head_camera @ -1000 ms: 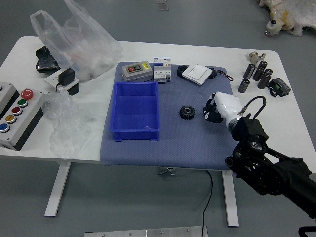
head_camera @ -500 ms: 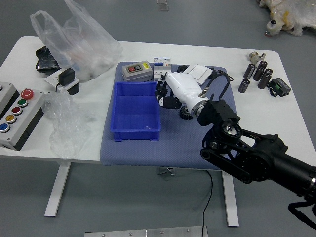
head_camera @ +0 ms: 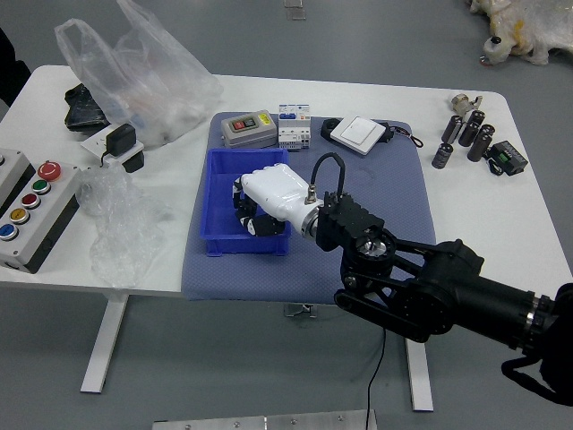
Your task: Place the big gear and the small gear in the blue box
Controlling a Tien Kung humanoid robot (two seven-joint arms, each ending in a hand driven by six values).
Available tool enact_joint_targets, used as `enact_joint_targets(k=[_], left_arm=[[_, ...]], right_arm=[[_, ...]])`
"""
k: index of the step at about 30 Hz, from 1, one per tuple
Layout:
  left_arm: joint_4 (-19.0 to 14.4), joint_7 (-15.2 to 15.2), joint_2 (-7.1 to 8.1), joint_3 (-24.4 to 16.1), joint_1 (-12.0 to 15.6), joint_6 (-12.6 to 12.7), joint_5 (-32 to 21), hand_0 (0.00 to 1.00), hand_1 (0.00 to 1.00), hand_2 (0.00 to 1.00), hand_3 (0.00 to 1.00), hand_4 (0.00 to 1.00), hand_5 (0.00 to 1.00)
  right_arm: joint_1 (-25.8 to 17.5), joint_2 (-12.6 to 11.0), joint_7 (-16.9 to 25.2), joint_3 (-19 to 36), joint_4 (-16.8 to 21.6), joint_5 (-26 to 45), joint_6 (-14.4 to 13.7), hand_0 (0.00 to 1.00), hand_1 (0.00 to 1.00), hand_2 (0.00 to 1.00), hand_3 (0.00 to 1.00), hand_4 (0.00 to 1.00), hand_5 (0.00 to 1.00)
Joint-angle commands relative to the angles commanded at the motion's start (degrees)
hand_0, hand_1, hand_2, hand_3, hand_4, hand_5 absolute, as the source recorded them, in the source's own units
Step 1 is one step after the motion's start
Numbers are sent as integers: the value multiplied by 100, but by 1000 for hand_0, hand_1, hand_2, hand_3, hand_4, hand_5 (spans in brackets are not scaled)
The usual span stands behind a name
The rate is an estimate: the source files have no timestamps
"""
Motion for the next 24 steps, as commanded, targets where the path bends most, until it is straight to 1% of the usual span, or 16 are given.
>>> enact_joint_targets(k=[5, 6, 7, 9, 11, 12, 14, 17, 18, 20, 23, 24], left_arm=[[0, -1, -5, -10, -2, -1, 8, 619, 460, 499, 659, 692, 274], [0, -2, -6, -11, -2, -1, 8, 619, 459, 499, 659, 692, 274], [0, -3, -6, -9, -1, -2, 8, 619, 459, 499, 659, 692, 274], [0, -6, -6, -17, 2, 0, 13, 619, 459, 499, 659, 692, 274], [0, -9, -7, -19, 6, 1, 13, 619, 459, 499, 659, 692, 274], [0, -11, -8, -22, 10, 2, 13, 619, 460, 499, 659, 692, 274], [0, -11, -16, -23, 16, 1, 12, 619, 460, 499, 659, 692, 274], [0, -14, -27, -27, 26, 4, -3, 619, 460, 499, 659, 692, 274], [0, -12, -27, -34, 31, 5, 2, 619, 461, 499, 659, 693, 274], [0, -12, -25, -46, 35, 7, 7, 619, 461, 499, 659, 693, 274], [0, -16, -21, -58, 31, 9, 16, 619, 461, 499, 659, 693, 274], [0, -19, -22, -60, 28, 9, 17, 619, 461, 499, 659, 692, 274]], right_arm=[[-26, -2, -61, 33, -5, -80, 5, 236, 465, 836, 771, 515, 160], [-34, -5, -71, 45, -4, -94, 0, 222, 419, 866, 846, 578, 137], [-46, -11, -75, 67, 5, -106, -18, 222, 419, 866, 846, 578, 137], [-88, -38, -66, 154, 53, -96, -112, 222, 419, 866, 846, 578, 137], [-170, -97, -37, 327, 170, -22, -270, 222, 419, 866, 846, 578, 137], [-249, -151, -17, 472, 280, 38, -399, 206, 395, 817, 792, 609, 156], [-399, -264, -5, 744, 461, 119, -610, 206, 395, 817, 792, 609, 156], [-610, -455, -92, 1195, 572, 87, -766, 206, 395, 817, 792, 609, 156], [-683, -540, -139, 1370, 528, 83, -762, 207, 383, 829, 831, 721, 132], [-777, -660, -236, 1648, 409, 85, -681, 207, 383, 829, 831, 721, 132], [-897, -759, -381, 2007, 246, -49, -523, 207, 383, 829, 831, 721, 132], [-940, -768, -446, 2108, 199, -129, -445, 259, 482, 900, 921, 910, 248]])
